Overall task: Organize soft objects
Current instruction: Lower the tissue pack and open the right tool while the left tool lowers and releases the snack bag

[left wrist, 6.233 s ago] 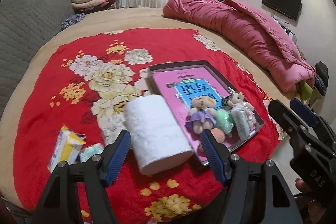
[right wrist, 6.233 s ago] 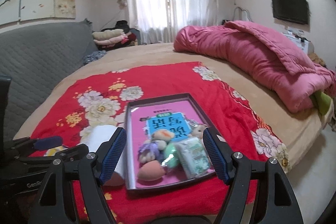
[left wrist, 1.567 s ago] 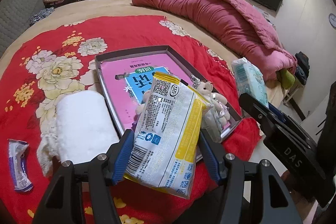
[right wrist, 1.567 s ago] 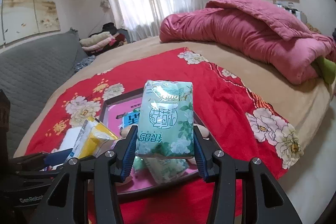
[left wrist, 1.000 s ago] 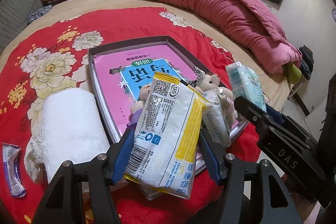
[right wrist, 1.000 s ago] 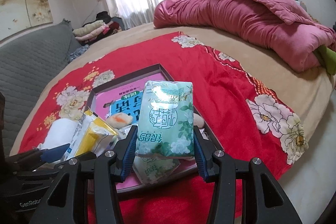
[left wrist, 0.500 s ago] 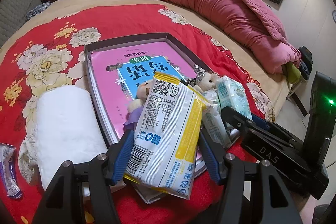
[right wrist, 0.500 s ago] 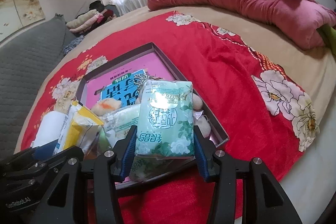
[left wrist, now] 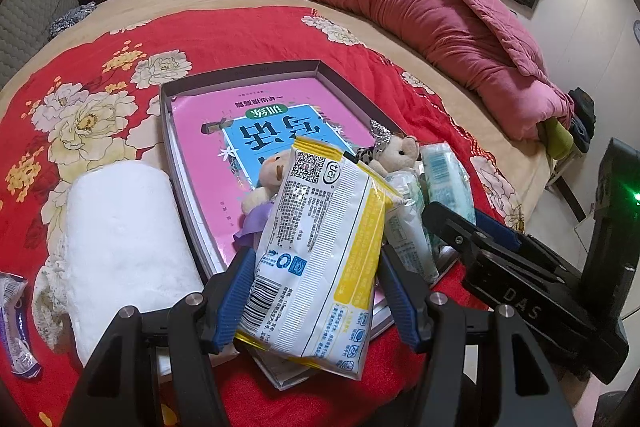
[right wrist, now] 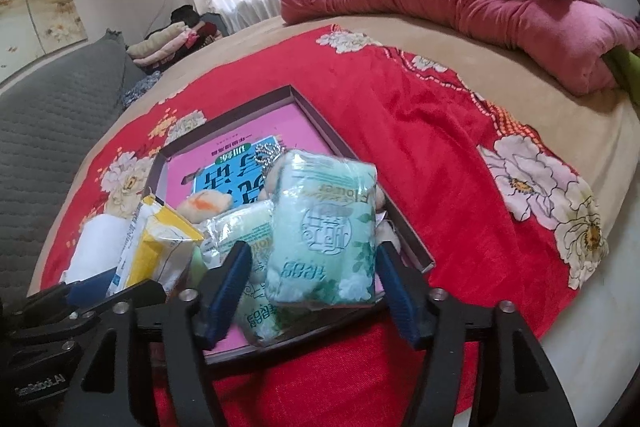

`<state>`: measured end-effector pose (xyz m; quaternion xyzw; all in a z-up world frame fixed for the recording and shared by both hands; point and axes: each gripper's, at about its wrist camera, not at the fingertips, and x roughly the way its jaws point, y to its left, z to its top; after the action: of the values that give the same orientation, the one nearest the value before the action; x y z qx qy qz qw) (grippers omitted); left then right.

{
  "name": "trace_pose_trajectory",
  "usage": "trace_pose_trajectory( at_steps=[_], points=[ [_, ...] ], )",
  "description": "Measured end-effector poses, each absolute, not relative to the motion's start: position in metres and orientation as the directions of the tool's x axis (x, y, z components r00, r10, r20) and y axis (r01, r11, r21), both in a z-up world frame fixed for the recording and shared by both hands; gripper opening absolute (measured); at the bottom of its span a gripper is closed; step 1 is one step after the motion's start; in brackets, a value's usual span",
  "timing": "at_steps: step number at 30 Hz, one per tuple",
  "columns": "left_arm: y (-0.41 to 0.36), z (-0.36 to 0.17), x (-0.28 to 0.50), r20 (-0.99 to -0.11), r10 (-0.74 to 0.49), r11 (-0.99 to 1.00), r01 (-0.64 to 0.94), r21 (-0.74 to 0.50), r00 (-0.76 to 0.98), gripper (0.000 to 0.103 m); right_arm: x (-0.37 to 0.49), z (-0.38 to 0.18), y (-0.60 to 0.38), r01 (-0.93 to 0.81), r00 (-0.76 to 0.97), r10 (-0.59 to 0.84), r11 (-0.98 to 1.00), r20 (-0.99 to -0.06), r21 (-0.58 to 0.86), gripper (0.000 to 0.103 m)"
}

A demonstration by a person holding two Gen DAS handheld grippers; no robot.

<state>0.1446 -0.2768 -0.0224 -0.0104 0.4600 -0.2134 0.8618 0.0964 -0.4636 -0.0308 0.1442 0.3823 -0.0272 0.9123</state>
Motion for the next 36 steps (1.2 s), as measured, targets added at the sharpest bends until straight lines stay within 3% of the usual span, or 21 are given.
trace_pose_trajectory(
  at_steps=[36],
  points=[
    [-0.278, -0.012, 0.143, -0.772, -0.413, 0.891, 0.391, -0.232, 0.483, 0.067, 0.08, -0.014, -0.464, 0.188, 0.754, 0.006, 0.957, -0.657, 0.223, 0.073]
  ],
)
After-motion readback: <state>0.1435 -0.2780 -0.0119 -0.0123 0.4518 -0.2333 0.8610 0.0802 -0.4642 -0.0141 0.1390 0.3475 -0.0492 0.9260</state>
